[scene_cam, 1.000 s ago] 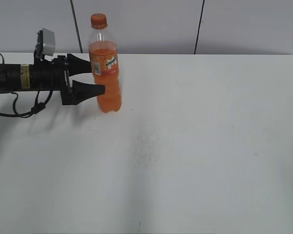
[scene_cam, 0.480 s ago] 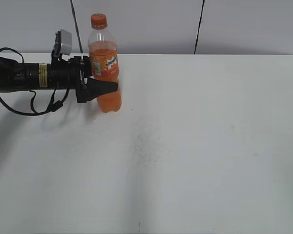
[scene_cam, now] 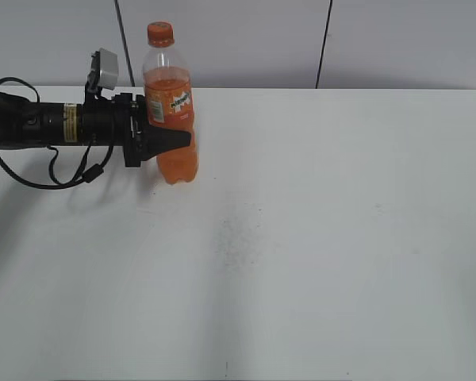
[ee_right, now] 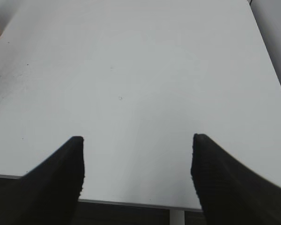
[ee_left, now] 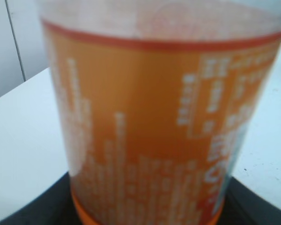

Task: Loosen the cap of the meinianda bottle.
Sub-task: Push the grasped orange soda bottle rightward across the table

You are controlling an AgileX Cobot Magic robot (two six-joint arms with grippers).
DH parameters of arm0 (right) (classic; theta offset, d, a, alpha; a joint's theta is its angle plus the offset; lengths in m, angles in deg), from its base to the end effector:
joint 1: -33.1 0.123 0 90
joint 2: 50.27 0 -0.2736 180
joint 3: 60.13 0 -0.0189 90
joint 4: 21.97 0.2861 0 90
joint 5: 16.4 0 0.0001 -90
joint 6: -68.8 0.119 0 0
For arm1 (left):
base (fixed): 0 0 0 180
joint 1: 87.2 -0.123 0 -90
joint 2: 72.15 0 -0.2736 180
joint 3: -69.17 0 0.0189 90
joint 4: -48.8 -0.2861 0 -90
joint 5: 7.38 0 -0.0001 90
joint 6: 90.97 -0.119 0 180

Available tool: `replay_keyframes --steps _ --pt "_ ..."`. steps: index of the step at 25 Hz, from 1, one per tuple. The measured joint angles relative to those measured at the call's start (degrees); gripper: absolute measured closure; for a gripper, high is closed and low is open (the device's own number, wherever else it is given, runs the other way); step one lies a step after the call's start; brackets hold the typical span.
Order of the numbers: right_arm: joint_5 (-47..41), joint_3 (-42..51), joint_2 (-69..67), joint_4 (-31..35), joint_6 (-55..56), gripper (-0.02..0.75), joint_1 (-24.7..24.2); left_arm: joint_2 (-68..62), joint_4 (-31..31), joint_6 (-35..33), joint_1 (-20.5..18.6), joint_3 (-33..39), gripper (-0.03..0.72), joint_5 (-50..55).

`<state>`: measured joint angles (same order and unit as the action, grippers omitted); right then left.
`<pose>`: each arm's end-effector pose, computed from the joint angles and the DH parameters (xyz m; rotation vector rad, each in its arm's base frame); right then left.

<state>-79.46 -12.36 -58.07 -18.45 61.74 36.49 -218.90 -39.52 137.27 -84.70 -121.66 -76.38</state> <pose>0.0580 0.0100 0.2805 -0.1932 2.0600 0.0344 0.4682 -0.1316 0.0522 1.1560 1.5366 -0.9585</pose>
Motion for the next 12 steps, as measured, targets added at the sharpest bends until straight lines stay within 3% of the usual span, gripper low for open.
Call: replay_keyframes --steps 7,12 --pt "0.0 0.0 0.0 0.0 0.0 0.204 0.0 5.3 -4.6 4.0 1.1 4.2 0.279 2.6" --pt "0.0 0.0 0.0 0.0 0.0 0.204 0.0 13.2 -1.5 -2.4 4.8 14.2 0.279 2.8"
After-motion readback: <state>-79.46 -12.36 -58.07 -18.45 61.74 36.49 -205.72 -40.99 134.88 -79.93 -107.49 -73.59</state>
